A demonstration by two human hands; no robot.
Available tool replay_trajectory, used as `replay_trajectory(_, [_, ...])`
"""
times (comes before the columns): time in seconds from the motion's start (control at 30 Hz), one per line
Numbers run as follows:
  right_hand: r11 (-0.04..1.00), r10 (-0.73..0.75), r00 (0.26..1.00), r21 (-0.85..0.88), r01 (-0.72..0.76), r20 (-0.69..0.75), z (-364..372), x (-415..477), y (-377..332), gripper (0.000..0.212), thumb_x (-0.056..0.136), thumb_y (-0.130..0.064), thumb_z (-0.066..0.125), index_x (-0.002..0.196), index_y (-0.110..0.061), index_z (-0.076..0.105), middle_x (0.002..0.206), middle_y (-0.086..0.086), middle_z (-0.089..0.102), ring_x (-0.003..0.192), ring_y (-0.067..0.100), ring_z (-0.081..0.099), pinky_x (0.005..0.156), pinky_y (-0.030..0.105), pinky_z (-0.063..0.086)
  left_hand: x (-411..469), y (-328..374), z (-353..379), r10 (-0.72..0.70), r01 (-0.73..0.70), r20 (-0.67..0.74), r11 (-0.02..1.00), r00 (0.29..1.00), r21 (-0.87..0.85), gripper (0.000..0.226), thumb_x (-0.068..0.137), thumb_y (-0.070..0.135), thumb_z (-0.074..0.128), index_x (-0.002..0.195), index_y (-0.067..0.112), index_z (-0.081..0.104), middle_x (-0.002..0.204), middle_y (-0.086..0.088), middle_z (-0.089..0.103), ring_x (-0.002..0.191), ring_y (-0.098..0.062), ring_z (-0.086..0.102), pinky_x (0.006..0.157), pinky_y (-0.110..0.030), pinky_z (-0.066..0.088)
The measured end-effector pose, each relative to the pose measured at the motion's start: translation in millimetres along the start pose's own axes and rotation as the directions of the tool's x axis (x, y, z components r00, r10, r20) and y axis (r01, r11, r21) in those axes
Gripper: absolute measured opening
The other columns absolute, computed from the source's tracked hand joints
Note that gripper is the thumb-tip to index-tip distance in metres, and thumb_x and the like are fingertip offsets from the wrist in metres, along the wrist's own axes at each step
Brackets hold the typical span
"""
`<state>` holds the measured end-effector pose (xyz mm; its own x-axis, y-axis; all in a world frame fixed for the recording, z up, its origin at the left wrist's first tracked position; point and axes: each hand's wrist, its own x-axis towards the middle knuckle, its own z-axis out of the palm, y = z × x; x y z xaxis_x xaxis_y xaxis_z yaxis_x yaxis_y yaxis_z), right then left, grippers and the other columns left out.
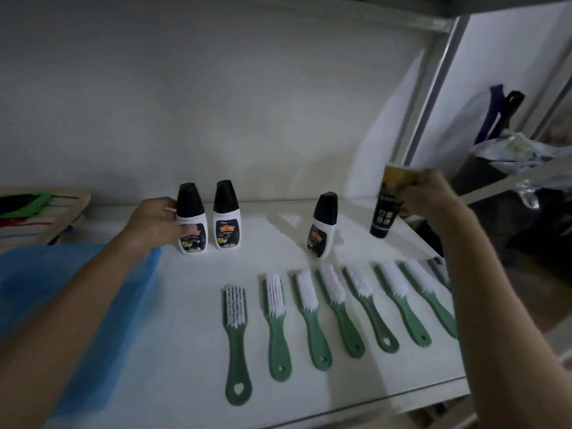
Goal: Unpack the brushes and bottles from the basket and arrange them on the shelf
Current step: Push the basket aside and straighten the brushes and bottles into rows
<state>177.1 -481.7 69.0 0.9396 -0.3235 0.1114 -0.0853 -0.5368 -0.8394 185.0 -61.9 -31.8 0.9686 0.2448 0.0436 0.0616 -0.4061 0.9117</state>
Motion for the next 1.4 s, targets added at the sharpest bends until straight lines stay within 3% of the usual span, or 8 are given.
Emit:
replay_trajectory(0.1, [0.999,0.003,0.997,-0.036,0.0,0.071,31.1,2.5,18.5,0.008,0.087,0.003,0.057,0.082,0.0,0.062,0.095,0.026,0.063,0.102,0.041,0.062,0.09,0.059,0.051,1.4,-1.3,2.8,-0.019,0.019,-0.017,1.0,1.0,-0.013,0.04,0.065,-0.007,0.084,0.097,0.006,0.065,0.101,-0.023,0.071,0.096,-0.033,0.068,0.094,-0.054,0.05])
replay_trajectory(0.3, [0.991,0.011,0.995,-0.131,0.003,0.103,55.3,15.5,47.2,0.034,0.09,-0.016,0.057,0.116,0.003,0.047,0.112,0.025,0.057,0.105,0.04,0.059,0.089,0.056,0.051,6.0,-5.0,4.7,-0.035,0.035,-0.028,0.999,0.999,0.006,0.033,0.066,-0.005,0.084,0.089,0.011,0.065,0.101,-0.021,0.071,0.09,-0.027,0.067,0.093,-0.049,0.052])
replay_trajectory(0.63, [0.969,-0.021,0.976,-0.235,0.073,0.216,48.5,11.7,41.0,0.048,0.091,-0.005,0.059,0.133,-0.009,0.036,0.126,0.02,0.05,0.102,0.028,0.051,0.085,0.045,0.051,3.2,-4.3,4.5,0.026,-0.027,0.009,0.999,1.0,0.037,0.043,0.068,-0.006,0.082,0.108,0.0,0.067,0.103,-0.022,0.071,0.092,-0.027,0.066,0.094,-0.046,0.05])
replay_trajectory(0.73, [0.975,0.022,0.966,-0.221,0.037,0.256,41.8,10.1,36.4,0.067,0.082,-0.019,0.074,0.136,-0.017,0.035,0.13,0.015,0.049,0.108,0.027,0.053,0.09,0.041,0.051,1.9,-4.3,4.6,0.028,-0.028,0.012,1.0,1.0,0.013,0.041,0.068,-0.008,0.082,0.106,-0.002,0.067,0.102,-0.023,0.071,0.089,-0.025,0.065,0.091,-0.044,0.05])
replay_trajectory(0.83, [0.924,-0.152,0.979,-0.331,0.189,0.133,38.9,8.3,19.5,0.084,0.068,-0.045,0.081,0.136,-0.02,0.039,0.134,0.012,0.049,0.123,0.031,0.048,0.101,0.049,0.044,0.3,-2.6,4.6,0.03,-0.029,0.016,1.0,0.999,-0.009,0.037,0.068,-0.009,0.081,0.102,-0.002,0.067,0.1,-0.023,0.07,0.089,-0.026,0.063,0.091,-0.046,0.049])
replay_trajectory(0.97, [0.898,-0.302,0.937,-0.279,0.341,0.173,51.0,-4.1,-18.7,0.073,0.063,-0.065,0.075,0.117,-0.018,0.061,0.11,0.003,0.063,0.1,0.019,0.059,0.082,0.031,0.046,-0.7,-2.6,4.7,0.044,-0.044,0.008,0.999,0.999,-0.021,0.031,0.069,-0.011,0.08,0.095,0.001,0.067,0.098,-0.022,0.069,0.087,-0.025,0.063,0.089,-0.043,0.049])
replay_trajectory(1.13, [0.843,-0.28,0.915,-0.383,0.379,0.291,80.7,-11.1,-20.9,0.043,0.076,-0.041,0.077,0.105,-0.01,0.067,0.104,0.01,0.064,0.086,0.02,0.055,0.07,0.029,0.042,2.1,-7.4,3.2,0.064,-0.063,0.022,0.998,0.998,-0.015,0.038,0.068,-0.009,0.081,0.104,-0.007,0.066,0.096,-0.021,0.069,0.085,-0.023,0.062,0.085,-0.038,0.047])
replay_trajectory(1.4, [0.811,-0.322,0.888,-0.388,0.438,0.329,86.2,-4.0,-19.5,0.041,0.081,-0.021,0.07,0.122,-0.016,0.063,0.121,0.014,0.06,0.113,0.027,0.056,0.09,0.032,0.047,6.9,-11.6,1.2,0.052,-0.052,0.038,0.999,0.998,-0.008,0.039,0.067,-0.009,0.082,0.102,-0.004,0.067,0.099,-0.023,0.071,0.089,-0.024,0.063,0.093,-0.047,0.049])
